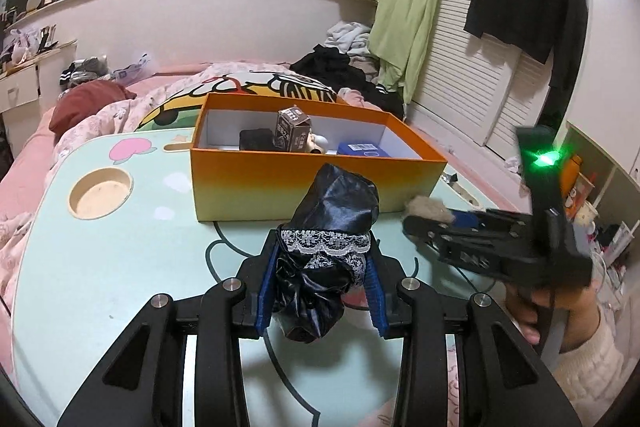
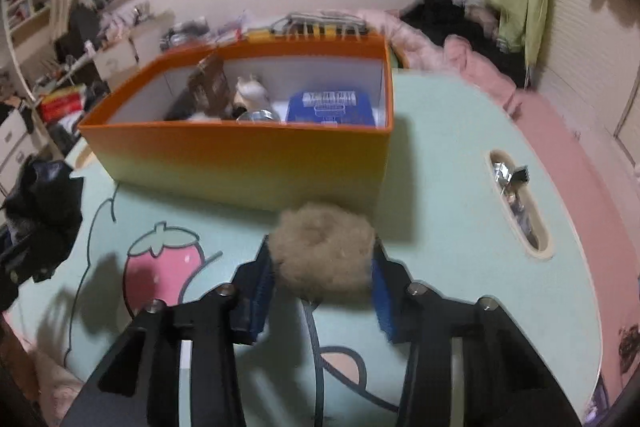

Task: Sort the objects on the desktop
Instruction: 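Grasp the brown fur ball with the right gripper while the left lifts the cloth bag, then lower the cloth bag and brown fur ball into the orange box and release both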

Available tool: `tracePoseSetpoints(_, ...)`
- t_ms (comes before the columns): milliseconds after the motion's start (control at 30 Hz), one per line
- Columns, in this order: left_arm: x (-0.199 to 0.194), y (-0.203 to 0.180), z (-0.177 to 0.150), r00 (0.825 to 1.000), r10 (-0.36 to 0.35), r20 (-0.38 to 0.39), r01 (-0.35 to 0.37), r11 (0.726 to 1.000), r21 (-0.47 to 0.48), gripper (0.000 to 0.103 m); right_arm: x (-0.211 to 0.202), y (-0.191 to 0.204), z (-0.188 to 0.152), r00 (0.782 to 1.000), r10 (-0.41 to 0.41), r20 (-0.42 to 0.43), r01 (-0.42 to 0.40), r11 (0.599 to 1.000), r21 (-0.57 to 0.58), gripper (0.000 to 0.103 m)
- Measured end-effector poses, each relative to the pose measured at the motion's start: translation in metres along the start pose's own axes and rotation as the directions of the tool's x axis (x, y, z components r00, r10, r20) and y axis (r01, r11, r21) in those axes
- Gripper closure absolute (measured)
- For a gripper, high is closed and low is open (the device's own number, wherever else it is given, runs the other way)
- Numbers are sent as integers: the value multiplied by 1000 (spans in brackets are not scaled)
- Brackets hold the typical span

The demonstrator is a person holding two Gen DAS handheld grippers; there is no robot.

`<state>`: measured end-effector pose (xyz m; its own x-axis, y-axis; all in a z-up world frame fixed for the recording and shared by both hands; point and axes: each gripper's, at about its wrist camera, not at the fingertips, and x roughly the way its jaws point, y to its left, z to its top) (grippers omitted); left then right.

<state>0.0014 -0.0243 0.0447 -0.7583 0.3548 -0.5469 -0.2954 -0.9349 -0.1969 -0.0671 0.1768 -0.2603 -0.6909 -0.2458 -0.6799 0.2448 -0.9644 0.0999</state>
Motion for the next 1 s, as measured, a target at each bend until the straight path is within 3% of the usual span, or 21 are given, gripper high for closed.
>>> tracePoseSetpoints(233,-18,0,12,999,-4,46,5,1000,-13,64,-38,5,-3,984,55,171,-49,998,-41,63)
tracePoseSetpoints(400,-31,-6,40,993,-2,116,2,1000,3,64,-50,15,45,969,67,237,-57,997,-47,63)
tracePoseSetpoints(567,-21,-11,90,988,10,155,-7,1000,-21,64,-33,25,95,960,50,274,-41,998,-39,62)
tracePoseSetpoints(600,-12,-9,99,988,14,154,-8,999,-37,62,-25,26,100,961,34,274,-26,999,-34,61)
tracePoseSetpoints(633,-3,-9,103,990,18,143,-12,999,-44,48,-18,26,101,964,24,263,-16,999,-32,57)
tracePoseSetpoints(667,10,-7,105,993,27,113,-21,999,-49,36,-1,25,101,976,11,219,-3,999,-33,40)
tracePoseSetpoints(700,26,-5,105,997,46,67,-43,998,-55,14,12,24,99,984,-6,180,12,999,-34,30)
tracePoseSetpoints(733,47,0,98,997,82,7,-81,995,-56,13,24,22,94,990,-29,139,34,999,-31,16)
tracePoseSetpoints(767,60,4,91,994,102,-32,-103,993,-52,13,38,21,88,994,-53,91,56,998,-34,16)
tracePoseSetpoints(800,70,7,83,994,105,-23,-106,994,-34,14,34,26,82,983,-76,166,93,991,-94,15)
tracePoseSetpoints(833,70,6,76,994,102,29,-102,995,-6,13,31,28,80,978,-96,183,117,987,-106,12)
tracePoseSetpoints(900,82,15,62,995,85,51,-82,995,-49,12,30,27,82,984,-91,154,106,990,-91,12)
tracePoseSetpoints(1000,101,21,55,996,86,3,-85,995,-47,12,33,20,82,986,-71,152,82,994,-67,12)
